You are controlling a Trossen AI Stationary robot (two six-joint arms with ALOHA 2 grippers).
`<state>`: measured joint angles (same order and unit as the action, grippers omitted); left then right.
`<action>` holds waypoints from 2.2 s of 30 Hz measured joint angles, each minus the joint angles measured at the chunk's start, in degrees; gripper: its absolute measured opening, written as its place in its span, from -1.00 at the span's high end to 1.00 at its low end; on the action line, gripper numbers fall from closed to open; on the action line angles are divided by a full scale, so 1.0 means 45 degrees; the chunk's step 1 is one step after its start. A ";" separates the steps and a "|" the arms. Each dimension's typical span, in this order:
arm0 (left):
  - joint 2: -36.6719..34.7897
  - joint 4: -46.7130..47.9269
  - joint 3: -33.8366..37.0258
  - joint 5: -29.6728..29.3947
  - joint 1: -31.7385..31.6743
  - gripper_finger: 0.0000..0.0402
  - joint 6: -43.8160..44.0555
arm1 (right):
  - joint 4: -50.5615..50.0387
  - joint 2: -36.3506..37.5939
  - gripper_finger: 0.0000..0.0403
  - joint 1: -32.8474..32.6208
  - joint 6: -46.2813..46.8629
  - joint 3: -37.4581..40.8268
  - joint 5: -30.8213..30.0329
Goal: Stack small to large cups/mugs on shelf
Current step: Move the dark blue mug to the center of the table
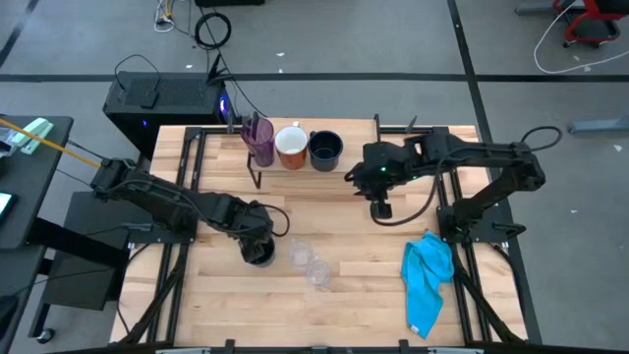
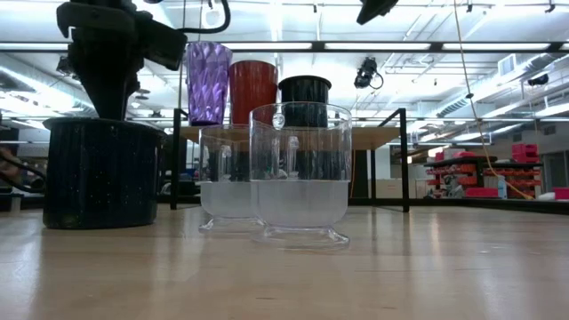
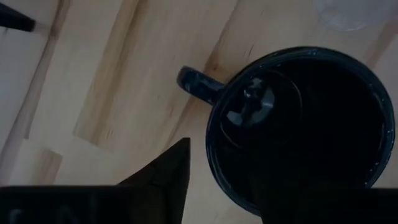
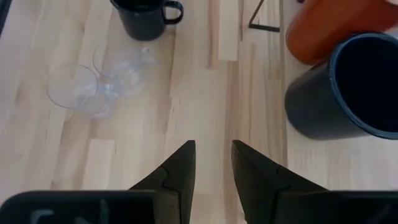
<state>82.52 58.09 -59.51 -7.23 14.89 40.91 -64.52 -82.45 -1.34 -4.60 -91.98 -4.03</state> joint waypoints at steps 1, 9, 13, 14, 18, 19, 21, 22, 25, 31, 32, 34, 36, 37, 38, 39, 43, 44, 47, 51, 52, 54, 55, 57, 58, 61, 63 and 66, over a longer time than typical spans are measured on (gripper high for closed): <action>0.0000 0.0011 0.0000 -0.0003 -0.0019 0.19 -0.0007 | -0.0002 0.0062 0.45 0.0000 0.0038 0.0000 0.0000; 0.0001 0.0037 0.0000 0.0001 -0.0023 0.32 -0.0325 | 0.0008 0.0107 0.45 0.0000 0.0019 0.0000 0.0000; 0.0213 0.0023 0.0000 0.0005 -0.0023 0.38 -0.0377 | 0.0064 0.0033 0.45 0.0044 -0.0011 0.0000 0.0000; 0.0306 0.0019 0.0000 0.0001 -0.0023 0.38 -0.0436 | 0.0064 0.0033 0.45 0.0049 -0.0011 0.0000 -0.0004; 0.0760 -0.0025 0.0010 0.0006 -0.0058 0.36 -0.0590 | 0.0090 -0.0046 0.45 0.0049 -0.0015 0.0000 0.0000; 0.0855 0.0003 0.0010 -0.0001 -0.0084 0.36 -0.0655 | 0.0100 -0.0060 0.45 0.0049 -0.0015 0.0000 -0.0004; 0.1024 -0.0026 0.0010 -0.0028 -0.0110 0.36 -0.0894 | 0.0095 -0.0073 0.45 0.0049 -0.0015 0.0000 -0.0005; 0.1117 -0.0033 0.0010 -0.0043 -0.0110 0.37 -0.0987 | 0.0095 -0.0073 0.45 0.0049 -0.0015 0.0000 0.0000; 0.1352 -0.0277 0.0010 -0.0047 -0.0106 0.44 -0.1332 | 0.0095 -0.0072 0.45 0.0049 -0.0015 0.0000 -0.0001; 0.1428 -0.0600 0.0010 -0.0073 -0.0138 0.74 -0.1905 | 0.0219 -0.0069 0.45 0.0049 -0.0015 0.0095 0.0000; 0.1417 -0.0620 -0.0008 -0.0041 -0.0144 0.79 -0.1989 | 0.0280 -0.0069 0.45 0.0049 -0.0036 0.0181 0.0000; 0.1364 -0.0677 -0.0046 0.0022 -0.0144 0.84 -0.2303 | 0.0389 -0.0073 0.45 0.0049 -0.0126 0.0431 -0.0005; 0.1375 -0.0729 -0.0049 -0.0029 -0.0144 0.84 -0.2656 | 0.0686 -0.0069 0.45 0.0049 -0.0333 0.0789 0.0000; 0.1375 -0.0803 -0.0044 -0.0023 -0.0157 0.84 -0.2877 | 0.0875 -0.0069 0.45 0.0049 -0.0415 0.1017 0.0000; 0.1379 -0.0826 -0.0045 -0.0018 -0.0200 0.84 -0.3002 | 0.1009 -0.0079 0.45 0.0049 -0.0472 0.1233 0.0000; 0.1381 -0.0811 -0.0072 -0.0011 -0.0234 0.84 -0.3139 | 0.1098 -0.0083 0.45 0.0049 -0.0552 0.1437 0.0000; 0.1399 -0.0344 -0.0558 -0.0103 -0.0395 0.84 -0.3795 | 0.1310 -0.0083 0.45 0.0201 -0.0632 0.2018 0.0000; 0.1381 -0.0127 -0.0766 -0.0157 -0.0453 0.85 -0.3979 | 0.1325 -0.0083 0.45 0.0259 -0.0632 0.2109 0.0000; 0.1355 0.0422 -0.1477 -0.0305 -0.0706 0.87 -0.4521 | 0.1324 -0.0083 0.45 0.0397 -0.0599 0.2229 0.0000; 0.1331 0.0744 -0.1995 -0.0339 -0.0969 0.87 -0.5242 | 0.1648 -0.0083 0.45 0.0440 -0.0639 0.2229 0.0010; 0.1331 0.0678 -0.2001 -0.0318 -0.1028 0.87 -0.5404 | 0.1800 -0.0083 0.45 0.0437 -0.0654 0.2229 0.0061; 0.1331 0.0710 -0.1945 -0.0290 -0.1158 0.87 -0.5642 | 0.1998 -0.0083 0.45 0.0437 -0.0671 0.2229 0.0224; 0.1331 0.0669 -0.1895 -0.0279 -0.1220 0.87 -0.5728 | 0.2035 -0.0083 0.45 0.0437 -0.0682 0.2229 0.0266; 0.1331 0.0577 -0.1865 -0.0358 -0.1342 0.87 -0.5901 | 0.2086 -0.0083 0.45 0.0437 -0.0691 0.2229 0.0291; 0.1331 0.0500 -0.1865 -0.0456 -0.1387 0.87 -0.5980 | 0.2102 -0.0081 0.45 0.0437 -0.0706 0.2229 0.0296; 0.1331 0.0207 -0.1865 -0.0641 -0.1610 0.87 -0.6297 | 0.2215 -0.0082 0.45 0.0437 -0.0729 0.2229 0.0300; 0.1331 -0.0031 -0.1865 -0.0637 -0.1808 0.87 -0.6555 | 0.2392 -0.0078 0.45 0.0437 -0.0729 0.2229 0.0301; 0.1328 -0.0445 -0.1865 -0.0844 -0.2199 0.87 -0.6720 | 0.2457 -0.0078 0.45 0.0437 -0.0729 0.2229 0.0321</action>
<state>88.49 56.09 -67.90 -11.03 4.99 10.66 -53.47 -82.81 0.62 -7.88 -81.95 -2.59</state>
